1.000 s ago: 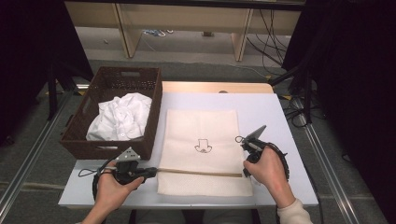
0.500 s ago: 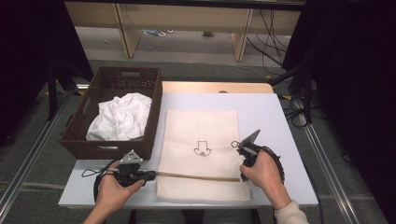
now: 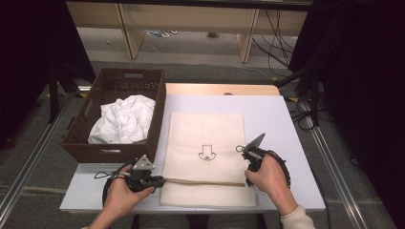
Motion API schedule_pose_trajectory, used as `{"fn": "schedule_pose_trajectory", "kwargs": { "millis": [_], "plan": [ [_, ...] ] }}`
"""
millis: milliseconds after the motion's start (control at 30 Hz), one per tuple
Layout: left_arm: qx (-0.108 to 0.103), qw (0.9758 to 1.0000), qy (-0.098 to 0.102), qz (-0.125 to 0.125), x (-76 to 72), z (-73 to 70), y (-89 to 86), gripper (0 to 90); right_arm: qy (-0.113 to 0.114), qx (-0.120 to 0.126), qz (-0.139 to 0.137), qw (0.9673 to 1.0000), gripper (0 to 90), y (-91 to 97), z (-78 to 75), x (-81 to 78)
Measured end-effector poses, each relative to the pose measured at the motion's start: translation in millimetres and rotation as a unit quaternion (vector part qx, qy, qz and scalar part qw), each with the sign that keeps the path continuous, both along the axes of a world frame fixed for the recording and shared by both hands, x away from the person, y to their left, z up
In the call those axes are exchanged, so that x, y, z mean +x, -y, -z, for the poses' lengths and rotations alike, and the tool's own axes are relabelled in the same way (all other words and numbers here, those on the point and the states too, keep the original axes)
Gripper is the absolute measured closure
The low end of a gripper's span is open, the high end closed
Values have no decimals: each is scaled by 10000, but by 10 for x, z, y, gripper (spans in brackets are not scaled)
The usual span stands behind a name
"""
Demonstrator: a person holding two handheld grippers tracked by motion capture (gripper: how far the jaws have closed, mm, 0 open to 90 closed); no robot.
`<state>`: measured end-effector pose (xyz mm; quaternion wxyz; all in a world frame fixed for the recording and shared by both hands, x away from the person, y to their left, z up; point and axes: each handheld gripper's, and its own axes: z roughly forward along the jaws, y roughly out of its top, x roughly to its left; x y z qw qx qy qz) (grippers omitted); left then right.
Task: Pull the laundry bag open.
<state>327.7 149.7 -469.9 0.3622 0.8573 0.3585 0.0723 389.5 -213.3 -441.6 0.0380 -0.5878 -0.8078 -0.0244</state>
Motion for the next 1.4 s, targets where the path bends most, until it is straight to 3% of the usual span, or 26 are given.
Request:
{"fn": "schedule_pose_trajectory", "kwargs": {
  "millis": [100, 167, 233, 300, 367, 467, 533, 567, 600, 633, 667, 700, 767, 833, 867, 933, 967, 1000, 1033, 1133, 1167, 1233, 1267, 1333, 1400],
  "plan": [
    [-1, 9994, 175, 288, -36, 10, 92, 662, -79, -9, -36, 10000, 786, 9, -32, 5],
    [30, 9977, 324, 587, -71, 1, 153, 574, 81, -27, -33, 10000, 765, 13, -49, -7],
    [47, 9959, 450, 781, -93, -24, 191, 510, 158, 6, 39, 9999, 743, 3, -78, -24],
    [19, 9944, 561, 893, -102, -41, 214, 471, 226, 65, -57, 9997, 705, 19, -123, -29],
    [-81, 9947, 611, 820, -117, -50, 231, 432, 361, 117, -89, 9992, 673, 29, -168, -39],
    [-372, 9929, 736, 857, -125, -36, 241, 380, 508, 315, -24, 9982, 606, 34, -251, -54],
    [-601, 9912, 780, 886, -137, -15, 246, 342, 655, 308, 66, 9974, 587, 21, -282, -63],
    [-578, 9914, 802, 862, -145, -15, 243, 315, 682, 316, 88, 9971, 575, 16, -289, -58],
    [-615, 9913, 823, 823, -152, -10, 245, 280, 888, 461, -544, 9935, 567, 82, -277, -20],
    [-728, 9913, 834, 708, -169, -1, 254, 259, 801, 467, -244, 9954, 558, 44, -287, -44],
    [-683, 9915, 856, 696, -166, -1, 243, 239, 776, 487, -134, 9957, 550, 16, -289, -53],
    [-702, 9918, 876, 605, -170, 8, 244, 216, 1020, 561, -402, 9924, 537, 34, -254, -38],
    [-616, 9924, 902, 565, -166, 12, 222, 194, 852, 489, -336, 9946, 528, -1, -262, -37],
    [-680, 9922, 946, 433, -176, 28, 216, 175, 828, 460, -473, 9944, 518, -22, -262, -28],
    [-656, 9922, 981, 395, -177, 29, 206, 168, 1014, 548, -627, 9914, 513, -11, -234, -11],
    [-794, 9913, 1006, 299, -185, 30, 203, 165, 921, 548, -519, 9929, 510, -50, -253, -21],
    [-739, 9918, 1002, 302, -185, 20, 187, 165, 1037, 554, -680, 9907, 506, -43, -242, -6],
    [-811, 9911, 1014, 291, -185, 20, 188, 164, 1057, 567, -680, 9904, 504, -48, -242, -5],
    [-756, 9912, 1059, 247, -191, 17, 181, 164, 908, 612, -568, 9924, 504, -60, -267, -16],
    [-829, 9904, 1085, 234, -190, 32, 175, 165, 1102, 584, -808, 9889, 502, -27, -232, 13],
    [-898, 9900, 1073, 172, -196, 40, 181, 165, 978, 588, -655, 9913, 502, -39, -247, 2],
    [-989, 9890, 1079, 199, -190, 50, 175, 165, 1051, 636, -577, 9907, 503, -35, -243, -1],
    [-984, 9898, 1016, 184, -191, 50, 168, 165, 1001, 605, -480, 9920, 503, -46, -248, -7],
    [-1194, 9880, 967, 161, -191, 72, 190, 166, 1126, 657, -671, 9892, 503, -27, -228, 10],
    [-1130, 9885, 977, 218, -185, 75, 188, 168, 997, 658, -486, 9916, 503, -53, -240, -3]
  ]
}}
